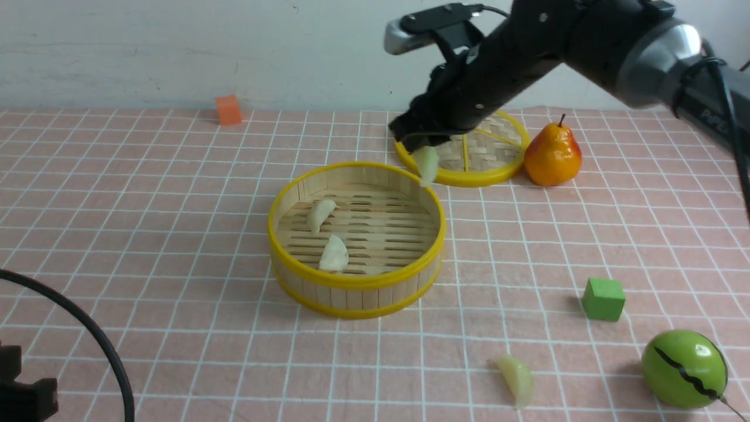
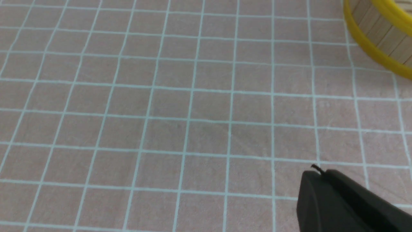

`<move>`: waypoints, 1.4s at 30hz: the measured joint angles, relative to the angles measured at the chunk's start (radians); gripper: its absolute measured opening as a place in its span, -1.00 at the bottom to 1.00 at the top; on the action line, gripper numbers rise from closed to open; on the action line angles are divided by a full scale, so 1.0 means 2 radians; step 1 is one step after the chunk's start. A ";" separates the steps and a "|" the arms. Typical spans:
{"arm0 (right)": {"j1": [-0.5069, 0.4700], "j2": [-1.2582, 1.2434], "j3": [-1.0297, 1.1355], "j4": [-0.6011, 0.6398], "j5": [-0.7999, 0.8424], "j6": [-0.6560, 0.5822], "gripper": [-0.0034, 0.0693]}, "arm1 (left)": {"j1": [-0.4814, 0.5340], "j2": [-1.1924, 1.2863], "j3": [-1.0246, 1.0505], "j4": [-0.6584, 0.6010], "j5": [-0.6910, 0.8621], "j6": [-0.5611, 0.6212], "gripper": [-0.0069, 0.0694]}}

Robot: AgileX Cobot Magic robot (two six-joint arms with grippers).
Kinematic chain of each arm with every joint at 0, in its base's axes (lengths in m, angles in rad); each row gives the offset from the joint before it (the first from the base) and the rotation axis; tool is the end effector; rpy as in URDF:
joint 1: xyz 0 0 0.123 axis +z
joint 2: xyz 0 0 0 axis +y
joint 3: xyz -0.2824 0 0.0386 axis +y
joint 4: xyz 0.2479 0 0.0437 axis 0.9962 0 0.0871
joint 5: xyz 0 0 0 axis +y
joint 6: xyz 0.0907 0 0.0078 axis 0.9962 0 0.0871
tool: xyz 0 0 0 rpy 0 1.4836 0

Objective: Put the dumplings into the steamer on the table with the pink tablecloth.
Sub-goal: 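Place the dumpling in the bamboo steamer basket with the right gripper, then reach for and grasp a dumpling lying on the table beside the steamer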

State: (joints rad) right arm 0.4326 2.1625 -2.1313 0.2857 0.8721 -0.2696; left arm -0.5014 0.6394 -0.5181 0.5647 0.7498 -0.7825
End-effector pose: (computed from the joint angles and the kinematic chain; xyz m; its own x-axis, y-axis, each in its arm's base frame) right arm 0.4464 0.2278 0.3082 -0.6011 -0.3666 -0.7102 -0.5983 0.7956 0.0957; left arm 0.1146 -0.0249 0.2811 -0.6007 -0.0332 -0.7988 -0.0021 0.9992 -0.0399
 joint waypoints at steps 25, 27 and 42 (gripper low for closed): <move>0.014 0.049 -0.019 -0.030 -0.016 -0.002 0.60 | 0.000 0.000 0.000 -0.003 0.004 -0.028 -0.85; 0.014 0.004 -0.019 -0.036 0.033 0.019 0.74 | 0.000 0.000 0.002 -0.004 0.013 -0.032 -0.84; 0.018 -0.143 0.313 -0.084 0.151 0.154 0.37 | 0.000 0.000 0.017 -0.022 -0.055 -0.043 -0.82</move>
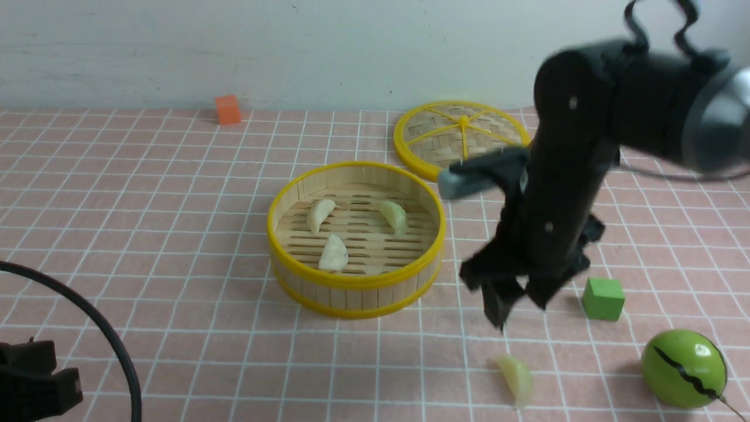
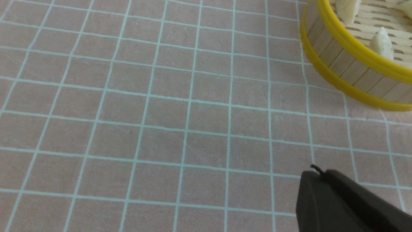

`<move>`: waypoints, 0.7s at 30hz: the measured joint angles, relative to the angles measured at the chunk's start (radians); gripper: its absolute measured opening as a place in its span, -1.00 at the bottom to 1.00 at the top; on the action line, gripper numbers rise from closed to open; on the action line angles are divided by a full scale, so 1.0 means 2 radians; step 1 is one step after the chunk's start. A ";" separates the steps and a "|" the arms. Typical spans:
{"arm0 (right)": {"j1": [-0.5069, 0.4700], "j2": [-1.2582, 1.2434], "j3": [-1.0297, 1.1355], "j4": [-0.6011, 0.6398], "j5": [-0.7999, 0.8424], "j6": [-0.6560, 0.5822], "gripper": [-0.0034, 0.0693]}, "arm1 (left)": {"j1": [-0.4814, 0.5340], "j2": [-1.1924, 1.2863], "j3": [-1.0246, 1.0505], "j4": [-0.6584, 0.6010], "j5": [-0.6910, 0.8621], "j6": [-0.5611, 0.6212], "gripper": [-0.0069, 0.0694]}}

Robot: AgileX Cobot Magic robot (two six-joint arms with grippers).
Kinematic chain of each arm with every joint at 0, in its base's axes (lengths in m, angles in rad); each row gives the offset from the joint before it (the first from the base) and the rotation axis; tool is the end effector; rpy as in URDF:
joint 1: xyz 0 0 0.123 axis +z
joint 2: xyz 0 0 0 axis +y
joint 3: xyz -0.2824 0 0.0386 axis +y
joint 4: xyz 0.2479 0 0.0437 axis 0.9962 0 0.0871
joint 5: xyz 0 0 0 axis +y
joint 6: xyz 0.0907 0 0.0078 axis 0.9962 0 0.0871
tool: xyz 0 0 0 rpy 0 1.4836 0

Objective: Put the dumplings into the steamer on the table with the pink tablecloth.
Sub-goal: 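Reach for and grasp a dumpling lying on the table beside the steamer, then place the dumpling in the bamboo steamer basket with the right gripper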

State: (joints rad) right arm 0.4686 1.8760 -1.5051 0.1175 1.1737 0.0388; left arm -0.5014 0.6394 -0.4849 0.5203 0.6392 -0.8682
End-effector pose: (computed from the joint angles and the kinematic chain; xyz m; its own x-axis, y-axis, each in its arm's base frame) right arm 0.3336 0.1799 0.2417 -0.9219 -0.3727 -0.1061 -0.3838 0.9160 0.1167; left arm 0.1162 -0.0329 0.2755 -0.5805 -0.1429 -0.8016 0.0051 0.9838 -0.1791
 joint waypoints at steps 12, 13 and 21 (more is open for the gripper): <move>0.006 0.012 0.157 -0.009 -0.190 0.002 0.08 | 0.000 0.000 0.001 0.006 -0.004 -0.001 -0.79; 0.006 0.013 0.153 -0.015 -0.185 0.001 -0.13 | 0.000 0.000 0.001 0.007 -0.004 -0.001 -0.78; 0.012 0.007 0.049 -0.018 -0.094 -0.053 -0.24 | 0.000 0.000 0.001 0.007 -0.006 -0.001 -0.77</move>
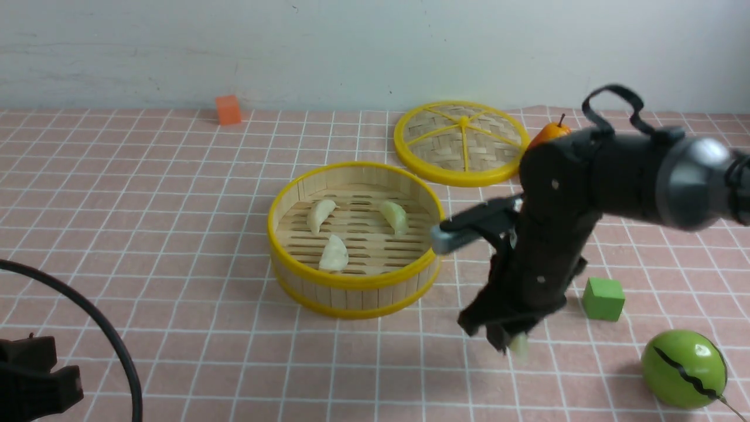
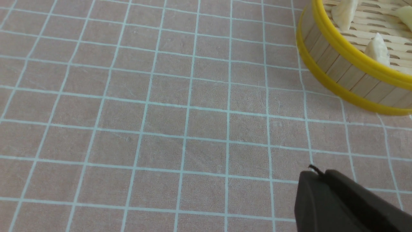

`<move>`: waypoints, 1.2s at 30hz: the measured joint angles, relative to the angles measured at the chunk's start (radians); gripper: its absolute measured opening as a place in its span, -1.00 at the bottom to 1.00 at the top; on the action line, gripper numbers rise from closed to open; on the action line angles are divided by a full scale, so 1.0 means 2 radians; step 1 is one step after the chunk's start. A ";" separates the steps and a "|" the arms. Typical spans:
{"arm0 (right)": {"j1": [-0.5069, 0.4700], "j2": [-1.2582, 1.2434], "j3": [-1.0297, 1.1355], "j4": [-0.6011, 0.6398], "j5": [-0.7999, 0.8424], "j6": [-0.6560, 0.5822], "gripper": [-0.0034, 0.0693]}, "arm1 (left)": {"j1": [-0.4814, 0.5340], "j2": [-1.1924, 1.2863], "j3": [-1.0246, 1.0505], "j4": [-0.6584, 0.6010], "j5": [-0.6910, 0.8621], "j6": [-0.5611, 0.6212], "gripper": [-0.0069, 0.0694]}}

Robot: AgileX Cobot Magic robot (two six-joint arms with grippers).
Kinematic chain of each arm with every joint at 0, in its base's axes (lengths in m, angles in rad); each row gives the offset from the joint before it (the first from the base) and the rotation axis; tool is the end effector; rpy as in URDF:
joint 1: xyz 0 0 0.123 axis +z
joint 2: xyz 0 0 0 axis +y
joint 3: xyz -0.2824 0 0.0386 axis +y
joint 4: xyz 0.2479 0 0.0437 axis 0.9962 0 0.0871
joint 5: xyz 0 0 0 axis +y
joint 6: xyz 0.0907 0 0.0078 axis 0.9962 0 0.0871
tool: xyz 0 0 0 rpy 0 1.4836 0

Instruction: Put the dumplings into the steamer on the table with the pink tablecloth.

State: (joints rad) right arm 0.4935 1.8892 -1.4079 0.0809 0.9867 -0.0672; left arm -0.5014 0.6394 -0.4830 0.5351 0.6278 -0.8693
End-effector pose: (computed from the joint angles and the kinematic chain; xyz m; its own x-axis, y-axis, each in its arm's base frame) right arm 0.3337 0.1865 0.2139 -0.8535 -0.4846 -0.1918 -0.5033 0.8619 0.0619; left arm 0.1169 -0.0329 0.2760 -0.5703 -0.1330 -0.8106 0.0136 0.9851 -0.1712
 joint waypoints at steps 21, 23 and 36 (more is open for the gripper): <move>0.026 0.121 -0.152 0.026 -0.211 -0.119 0.34 | 0.000 0.000 0.000 0.021 0.022 0.000 -0.72; 0.026 0.104 -0.153 0.013 -0.191 -0.118 0.55 | 0.000 0.000 0.000 0.023 0.022 0.000 -0.72; 0.026 -0.230 -0.133 -0.008 -0.002 -0.020 -0.24 | 0.000 0.000 0.000 0.023 0.023 0.000 -0.72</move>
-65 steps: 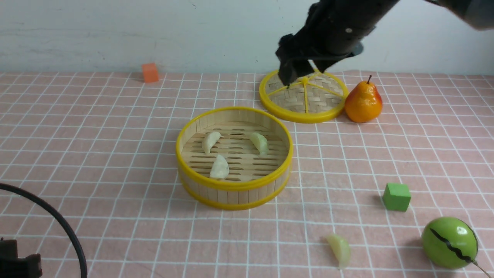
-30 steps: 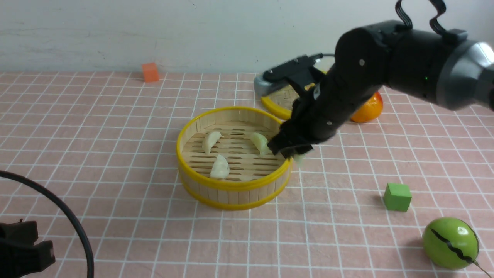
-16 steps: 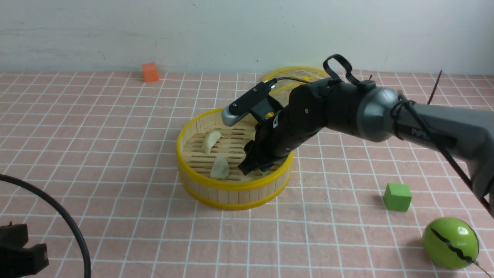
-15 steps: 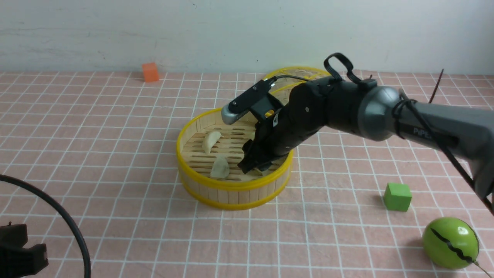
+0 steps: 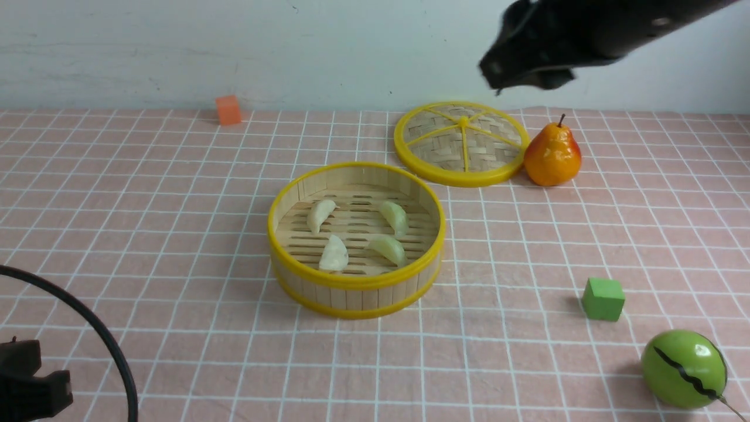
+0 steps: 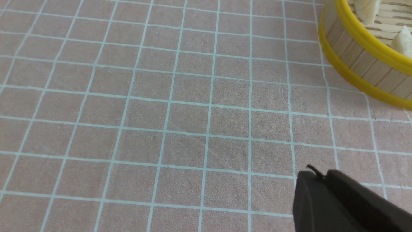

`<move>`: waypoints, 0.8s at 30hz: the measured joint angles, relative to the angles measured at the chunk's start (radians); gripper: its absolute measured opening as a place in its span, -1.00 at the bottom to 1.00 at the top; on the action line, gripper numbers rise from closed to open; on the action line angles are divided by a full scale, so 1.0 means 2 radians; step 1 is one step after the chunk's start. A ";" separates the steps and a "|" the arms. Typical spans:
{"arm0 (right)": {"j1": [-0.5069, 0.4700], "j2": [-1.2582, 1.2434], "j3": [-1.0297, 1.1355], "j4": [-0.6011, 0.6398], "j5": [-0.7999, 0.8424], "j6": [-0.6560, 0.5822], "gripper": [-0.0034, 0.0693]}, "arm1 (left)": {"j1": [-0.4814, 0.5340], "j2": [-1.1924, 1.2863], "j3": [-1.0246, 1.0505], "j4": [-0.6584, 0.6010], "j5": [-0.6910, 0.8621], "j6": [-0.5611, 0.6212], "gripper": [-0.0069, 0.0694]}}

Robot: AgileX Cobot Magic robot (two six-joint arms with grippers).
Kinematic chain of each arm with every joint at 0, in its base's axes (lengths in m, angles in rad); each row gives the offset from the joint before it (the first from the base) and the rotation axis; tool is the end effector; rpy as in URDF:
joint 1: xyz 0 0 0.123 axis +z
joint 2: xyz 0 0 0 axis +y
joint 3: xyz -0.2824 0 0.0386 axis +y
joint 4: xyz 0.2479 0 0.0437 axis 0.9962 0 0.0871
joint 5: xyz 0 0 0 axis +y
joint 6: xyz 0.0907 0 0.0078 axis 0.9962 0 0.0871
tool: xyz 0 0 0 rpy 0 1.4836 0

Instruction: Put the dumplings into the steamer on the table with the pink tablecloth.

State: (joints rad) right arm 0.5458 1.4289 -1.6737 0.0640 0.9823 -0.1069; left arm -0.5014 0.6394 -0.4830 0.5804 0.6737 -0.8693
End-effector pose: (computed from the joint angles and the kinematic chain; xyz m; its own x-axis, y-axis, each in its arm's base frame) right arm 0.2543 0.1601 0.4554 -0.4760 -0.3724 -0.7967 -0.5900 0.8070 -0.0247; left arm 0.1165 -0.0283 0.2747 -0.5773 -0.0966 -0.8108 -0.0090 0.9937 -0.1120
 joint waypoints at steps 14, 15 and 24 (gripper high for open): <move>0.000 -0.340 0.619 0.000 -0.365 0.002 -0.96 | 0.000 0.000 0.000 0.000 0.000 0.000 -0.68; 0.000 -0.358 0.659 0.000 -0.401 0.002 -0.96 | 0.000 0.000 0.000 0.000 0.000 0.000 -0.68; 0.000 -0.458 0.847 0.006 -0.586 0.022 -0.95 | 0.000 0.000 0.000 0.000 0.001 0.000 -0.66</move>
State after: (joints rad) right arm 0.5458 0.5128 0.0195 0.0766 -0.1903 -0.0623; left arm -0.5014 0.6394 -0.4830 0.5804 0.6750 -0.8693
